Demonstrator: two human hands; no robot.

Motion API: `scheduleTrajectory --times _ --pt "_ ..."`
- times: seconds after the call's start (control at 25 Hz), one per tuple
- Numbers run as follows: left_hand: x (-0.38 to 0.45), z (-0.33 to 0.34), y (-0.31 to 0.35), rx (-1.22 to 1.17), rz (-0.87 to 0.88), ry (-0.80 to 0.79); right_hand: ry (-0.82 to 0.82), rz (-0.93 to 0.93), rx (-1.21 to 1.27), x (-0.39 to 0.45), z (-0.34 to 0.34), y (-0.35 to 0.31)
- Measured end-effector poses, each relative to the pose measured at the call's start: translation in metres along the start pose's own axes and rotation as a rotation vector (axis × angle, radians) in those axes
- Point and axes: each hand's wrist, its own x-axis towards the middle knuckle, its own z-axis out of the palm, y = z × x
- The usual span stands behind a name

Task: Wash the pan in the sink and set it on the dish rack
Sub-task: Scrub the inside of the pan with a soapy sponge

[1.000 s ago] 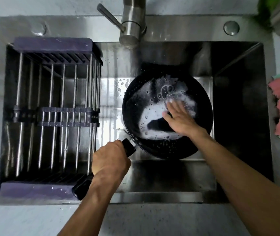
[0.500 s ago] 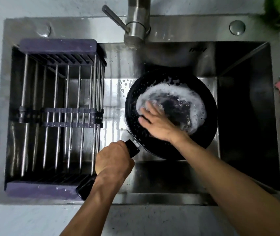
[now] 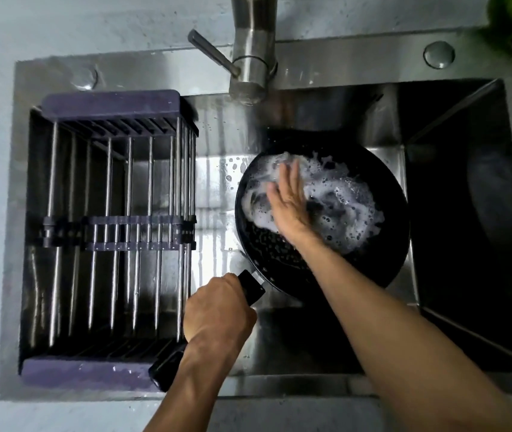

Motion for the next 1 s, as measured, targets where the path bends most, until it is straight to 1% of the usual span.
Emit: scheduleTrajectory --times 0.04,0.08,0.12,0.16,0.2,0.24,0.28,0.32,0.36,0.4,0.44,0.52,0.56,0.6,0.68,0.72,0.84,0.88,0.92,0.96,1.0 --pt "0.000 0.000 0.000 -0.003 -0.003 -0.003 0.083 0.095 -0.044 0.007 -0.007 0.003" --pt "0.002 -0.001 -0.001 -0.002 -0.010 -0.005 0.091 0.130 -0.024 0.008 -0.009 -0.002" --pt "0.003 0.000 -0.001 0.000 -0.014 -0.010 0.033 0.078 0.003 0.005 -0.006 -0.011" --pt "0.003 0.000 -0.001 -0.001 -0.012 -0.015 -0.045 -0.024 -0.029 0.001 0.001 -0.017" --pt "0.003 0.000 -0.001 -0.003 -0.011 -0.014 -0.115 -0.112 -0.159 -0.003 0.004 -0.013" --pt "0.002 0.000 -0.002 -0.008 -0.013 -0.014 -0.152 -0.200 -0.388 0.003 -0.008 0.002" --pt "0.001 -0.001 -0.002 -0.016 -0.013 -0.011 -0.121 -0.282 -0.649 0.011 -0.037 0.022" --pt "0.001 -0.001 -0.001 -0.028 -0.007 -0.006 -0.048 -0.313 -0.858 0.018 -0.074 0.039" --pt "0.003 -0.002 -0.002 -0.038 -0.004 -0.001 -0.008 -0.286 -0.993 0.022 -0.108 0.054" --pt "0.003 -0.002 -0.002 -0.043 -0.001 -0.002 -0.005 -0.234 -1.070 0.015 -0.131 0.063" --pt "0.004 -0.002 -0.002 -0.048 -0.005 -0.001 -0.055 -0.166 -1.126 -0.001 -0.142 0.067" --pt "0.003 -0.004 -0.002 -0.070 -0.026 0.000 -0.193 -0.096 -1.091 -0.043 -0.135 0.079" --pt "0.001 -0.005 -0.001 -0.080 -0.036 0.001 -0.315 -0.068 -1.076 -0.065 -0.132 0.087" --pt "0.000 -0.006 0.000 -0.087 -0.041 0.007 -0.376 -0.055 -1.083 -0.081 -0.132 0.091" --pt "-0.001 -0.007 0.001 -0.090 -0.048 0.009 -0.328 -0.001 -1.124 -0.098 -0.127 0.085" --pt "-0.001 -0.008 0.001 -0.089 -0.053 0.006 -0.328 0.059 -1.116 -0.106 -0.119 0.076" --pt "-0.003 -0.008 0.002 -0.074 -0.060 0.010 -0.498 0.046 -0.933 -0.131 -0.102 0.058" --pt "-0.002 -0.008 0.004 -0.076 -0.060 0.011 -0.474 0.045 -0.911 -0.132 -0.109 0.055" --pt "-0.002 -0.008 0.003 -0.079 -0.061 0.009 -0.412 0.025 -0.935 -0.131 -0.116 0.058" --pt "-0.003 -0.007 0.003 -0.072 -0.062 0.007 -0.386 0.010 -0.949 -0.137 -0.122 0.055" --pt "-0.002 -0.008 0.003 -0.062 -0.065 0.013 -0.423 -0.008 -0.844 -0.143 -0.122 0.052"
